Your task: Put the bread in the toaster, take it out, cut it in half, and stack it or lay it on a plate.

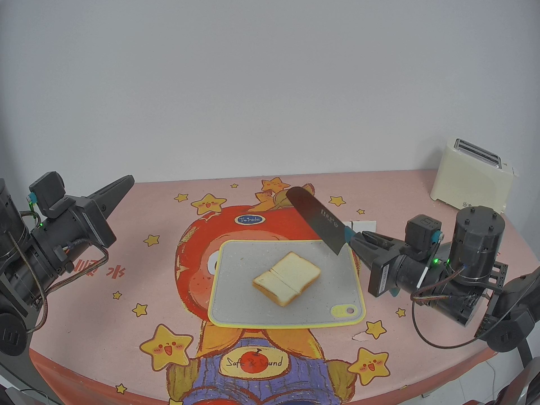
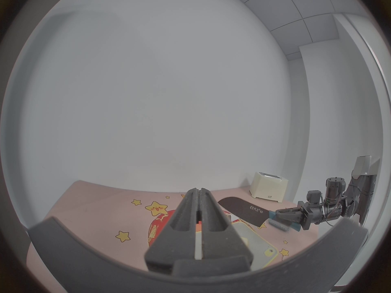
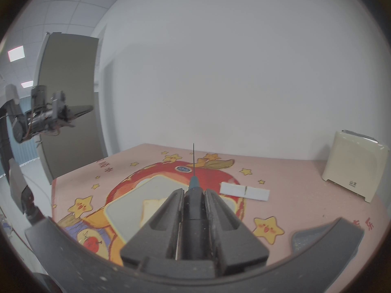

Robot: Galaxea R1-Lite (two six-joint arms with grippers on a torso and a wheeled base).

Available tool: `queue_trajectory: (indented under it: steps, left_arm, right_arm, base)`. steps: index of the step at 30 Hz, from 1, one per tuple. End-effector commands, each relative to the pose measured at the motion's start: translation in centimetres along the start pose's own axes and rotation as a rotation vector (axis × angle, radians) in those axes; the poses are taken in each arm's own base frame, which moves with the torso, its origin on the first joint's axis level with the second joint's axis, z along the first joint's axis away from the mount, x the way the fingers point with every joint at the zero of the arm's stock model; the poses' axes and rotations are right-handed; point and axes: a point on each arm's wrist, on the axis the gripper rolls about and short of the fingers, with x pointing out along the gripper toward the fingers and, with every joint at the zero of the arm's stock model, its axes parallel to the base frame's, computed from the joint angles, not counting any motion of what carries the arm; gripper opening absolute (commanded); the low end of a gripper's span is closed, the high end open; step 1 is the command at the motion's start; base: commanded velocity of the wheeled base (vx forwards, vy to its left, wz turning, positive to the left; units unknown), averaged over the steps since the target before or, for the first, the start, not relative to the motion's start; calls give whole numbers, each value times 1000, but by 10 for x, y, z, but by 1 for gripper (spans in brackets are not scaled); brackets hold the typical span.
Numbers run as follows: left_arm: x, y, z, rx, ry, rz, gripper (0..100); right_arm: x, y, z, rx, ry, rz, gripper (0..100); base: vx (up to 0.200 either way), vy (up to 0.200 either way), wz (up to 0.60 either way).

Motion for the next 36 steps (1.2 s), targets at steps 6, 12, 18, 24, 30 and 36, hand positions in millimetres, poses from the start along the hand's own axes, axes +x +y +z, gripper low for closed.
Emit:
queue_trajectory:
  steps: [6,12,18,24,30,36]
  left_arm:
    - [0,1,-6,-6,25,3,0]
    - [0,1,-8,-8,34,3,0]
    - [0,1,-9,-9,39,3,0]
    - [1,1,-10,-9,40,3,0]
    - [0,1,-11,-10,44,2,0]
    - [0,1,-11,-10,45,3,0]
  right_arm:
    - [17,-21,3,20,-9,-169,0]
    - [22,-25,-4,17,15,-237,0]
    - [22,-26,-9,17,32,-264,0]
    - [20,-26,-15,11,51,-277,0]
    - [20,-28,-17,9,58,-286,0]
    - [21,-26,-19,6,68,-283,0]
  base:
    - [0,0,0]
    - [0,0,0]
    - [0,0,0]
    - [0,0,0]
    - [0,0,0]
    - [0,0,0]
